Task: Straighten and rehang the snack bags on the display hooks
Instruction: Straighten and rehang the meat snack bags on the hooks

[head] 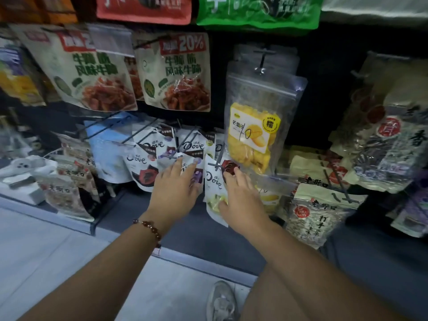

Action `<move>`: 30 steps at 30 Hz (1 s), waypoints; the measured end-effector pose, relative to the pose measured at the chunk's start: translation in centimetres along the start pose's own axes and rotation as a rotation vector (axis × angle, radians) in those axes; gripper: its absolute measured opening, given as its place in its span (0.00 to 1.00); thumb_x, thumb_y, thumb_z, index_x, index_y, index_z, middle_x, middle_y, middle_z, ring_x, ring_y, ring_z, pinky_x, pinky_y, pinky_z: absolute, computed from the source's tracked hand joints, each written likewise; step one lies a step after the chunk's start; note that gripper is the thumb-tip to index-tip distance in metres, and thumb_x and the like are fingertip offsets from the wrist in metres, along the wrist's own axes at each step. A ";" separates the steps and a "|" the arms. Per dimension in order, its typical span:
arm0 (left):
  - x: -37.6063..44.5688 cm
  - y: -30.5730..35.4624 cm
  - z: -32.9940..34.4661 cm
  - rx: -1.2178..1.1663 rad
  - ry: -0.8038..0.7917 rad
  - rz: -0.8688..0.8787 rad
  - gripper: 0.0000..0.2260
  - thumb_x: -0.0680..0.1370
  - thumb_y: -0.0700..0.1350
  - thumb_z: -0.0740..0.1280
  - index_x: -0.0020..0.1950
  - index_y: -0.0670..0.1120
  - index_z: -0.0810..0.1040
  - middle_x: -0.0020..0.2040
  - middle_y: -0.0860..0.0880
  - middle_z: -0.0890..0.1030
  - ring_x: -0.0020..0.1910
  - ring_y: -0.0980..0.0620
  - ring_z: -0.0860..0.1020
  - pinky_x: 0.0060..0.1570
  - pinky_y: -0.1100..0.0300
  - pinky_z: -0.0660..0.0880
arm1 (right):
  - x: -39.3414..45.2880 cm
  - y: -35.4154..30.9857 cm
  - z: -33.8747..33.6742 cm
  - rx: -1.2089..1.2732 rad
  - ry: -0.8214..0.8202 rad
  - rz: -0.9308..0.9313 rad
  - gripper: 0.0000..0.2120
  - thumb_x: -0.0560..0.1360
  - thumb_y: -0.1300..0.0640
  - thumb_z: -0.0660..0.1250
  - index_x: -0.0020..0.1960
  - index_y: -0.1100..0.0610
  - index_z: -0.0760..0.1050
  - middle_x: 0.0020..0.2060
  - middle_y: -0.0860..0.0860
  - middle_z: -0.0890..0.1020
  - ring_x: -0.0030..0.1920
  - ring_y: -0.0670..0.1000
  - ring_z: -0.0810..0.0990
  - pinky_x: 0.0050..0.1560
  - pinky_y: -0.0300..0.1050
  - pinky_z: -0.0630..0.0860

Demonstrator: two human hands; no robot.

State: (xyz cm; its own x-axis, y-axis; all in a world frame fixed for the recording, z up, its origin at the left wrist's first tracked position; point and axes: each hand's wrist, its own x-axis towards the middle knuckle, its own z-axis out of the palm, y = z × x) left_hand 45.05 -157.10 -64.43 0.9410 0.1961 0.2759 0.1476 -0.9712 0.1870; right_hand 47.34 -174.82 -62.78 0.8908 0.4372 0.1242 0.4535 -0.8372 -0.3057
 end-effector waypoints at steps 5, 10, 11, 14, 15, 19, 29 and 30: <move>-4.0 -0.9 -3.1 0.158 0.003 0.029 0.28 0.80 0.58 0.59 0.78 0.51 0.60 0.78 0.41 0.58 0.76 0.39 0.57 0.73 0.43 0.56 | -2.7 -0.3 -2.2 -0.019 -0.051 -0.046 0.35 0.79 0.50 0.62 0.80 0.53 0.48 0.79 0.53 0.49 0.78 0.57 0.48 0.76 0.54 0.51; -7.3 -2.3 -7.7 0.223 -0.024 -0.038 0.30 0.80 0.62 0.55 0.79 0.53 0.54 0.80 0.41 0.52 0.78 0.39 0.52 0.75 0.42 0.52 | -4.4 -1.9 -4.8 -0.023 -0.080 -0.112 0.34 0.79 0.50 0.61 0.79 0.52 0.47 0.79 0.52 0.46 0.79 0.56 0.43 0.76 0.55 0.49; -7.7 -2.7 -8.8 0.235 -0.024 -0.060 0.31 0.80 0.64 0.53 0.80 0.54 0.50 0.80 0.42 0.49 0.78 0.40 0.50 0.75 0.42 0.50 | -4.4 -2.6 -5.7 -0.034 -0.083 -0.140 0.34 0.79 0.49 0.61 0.79 0.52 0.48 0.79 0.52 0.46 0.79 0.56 0.43 0.76 0.55 0.47; -8.2 -4.2 -12.4 0.247 -0.005 -0.108 0.32 0.79 0.66 0.51 0.80 0.56 0.45 0.80 0.44 0.44 0.79 0.41 0.47 0.76 0.42 0.49 | -3.6 -5.4 -8.4 -0.047 -0.112 -0.219 0.35 0.80 0.44 0.60 0.80 0.51 0.47 0.79 0.52 0.46 0.79 0.55 0.43 0.76 0.54 0.45; -8.1 -4.9 -13.5 0.251 0.003 -0.122 0.33 0.79 0.67 0.50 0.80 0.57 0.44 0.80 0.44 0.43 0.79 0.41 0.46 0.76 0.42 0.48 | -3.1 -6.4 -9.3 -0.045 -0.122 -0.248 0.35 0.80 0.43 0.60 0.80 0.50 0.46 0.80 0.51 0.46 0.79 0.55 0.43 0.76 0.53 0.45; -7.5 -8.8 -16.3 0.257 0.054 -0.179 0.35 0.78 0.69 0.50 0.79 0.57 0.42 0.81 0.45 0.44 0.79 0.42 0.47 0.76 0.43 0.50 | 0.1 -11.0 -10.9 -0.049 -0.143 -0.383 0.34 0.80 0.40 0.58 0.79 0.47 0.47 0.79 0.48 0.49 0.79 0.51 0.44 0.76 0.50 0.45; -3.8 -21.7 -15.3 0.177 -0.103 -0.286 0.37 0.74 0.72 0.45 0.79 0.58 0.42 0.81 0.47 0.45 0.79 0.43 0.50 0.76 0.47 0.51 | 10.7 -20.2 -4.9 0.093 -0.371 -0.480 0.34 0.77 0.38 0.58 0.77 0.36 0.45 0.77 0.35 0.46 0.76 0.40 0.39 0.75 0.44 0.43; -3.3 -22.1 -16.2 0.176 -0.139 -0.286 0.37 0.74 0.71 0.45 0.79 0.58 0.42 0.81 0.47 0.45 0.79 0.43 0.51 0.75 0.47 0.52 | 11.2 -21.1 -5.5 0.067 -0.409 -0.474 0.34 0.78 0.38 0.57 0.77 0.37 0.43 0.77 0.35 0.44 0.76 0.39 0.37 0.74 0.42 0.41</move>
State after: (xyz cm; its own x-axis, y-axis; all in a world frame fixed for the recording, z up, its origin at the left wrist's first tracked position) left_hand 33.71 -134.08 -54.24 0.8847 0.4547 0.1026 0.4497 -0.8905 0.0691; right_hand 47.94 -154.09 -49.77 0.5042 0.8570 -0.1064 0.7814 -0.5053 -0.3662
